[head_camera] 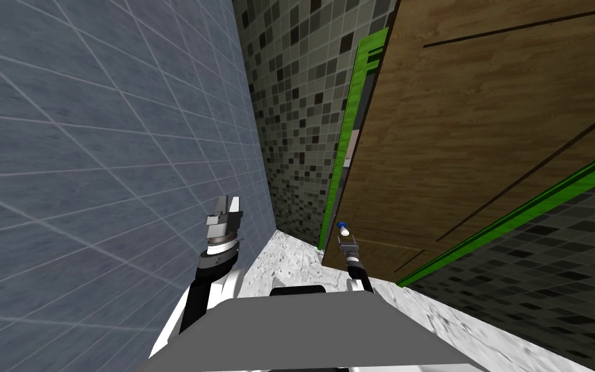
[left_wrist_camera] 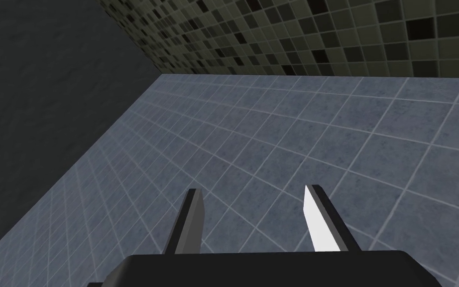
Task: Pull the door open
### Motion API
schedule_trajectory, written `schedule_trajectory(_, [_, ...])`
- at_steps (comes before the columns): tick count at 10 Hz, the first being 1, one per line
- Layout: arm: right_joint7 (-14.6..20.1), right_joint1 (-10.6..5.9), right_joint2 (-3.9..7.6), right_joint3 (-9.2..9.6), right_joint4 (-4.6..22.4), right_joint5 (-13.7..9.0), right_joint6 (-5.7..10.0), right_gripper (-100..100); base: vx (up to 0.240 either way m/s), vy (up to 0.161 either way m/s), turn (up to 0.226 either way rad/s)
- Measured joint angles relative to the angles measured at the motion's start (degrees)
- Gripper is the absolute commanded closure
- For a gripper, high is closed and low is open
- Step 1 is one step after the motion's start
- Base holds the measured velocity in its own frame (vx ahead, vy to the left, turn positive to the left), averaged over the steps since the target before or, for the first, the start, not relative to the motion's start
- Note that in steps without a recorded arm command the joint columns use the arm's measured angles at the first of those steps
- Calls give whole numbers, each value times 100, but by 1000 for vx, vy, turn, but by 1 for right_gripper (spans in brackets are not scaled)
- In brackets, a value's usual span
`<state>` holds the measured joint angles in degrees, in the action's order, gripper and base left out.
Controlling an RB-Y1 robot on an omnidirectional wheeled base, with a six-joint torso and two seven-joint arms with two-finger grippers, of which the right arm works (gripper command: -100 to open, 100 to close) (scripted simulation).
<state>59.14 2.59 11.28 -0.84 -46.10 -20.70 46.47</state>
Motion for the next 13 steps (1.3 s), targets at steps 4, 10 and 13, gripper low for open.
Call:
schedule_trajectory(4, [554, -2, -39, 100, -73, -231, -58, -100, -61, -20, 44])
schedule_trajectory(10, [1436, -13, -88, 243, -156, -559, -132, -100, -68, -16, 36])
schedule_trajectory(13, [1804, -28, -110, 303, -174, -698, -156, -100, -60, -15, 31])
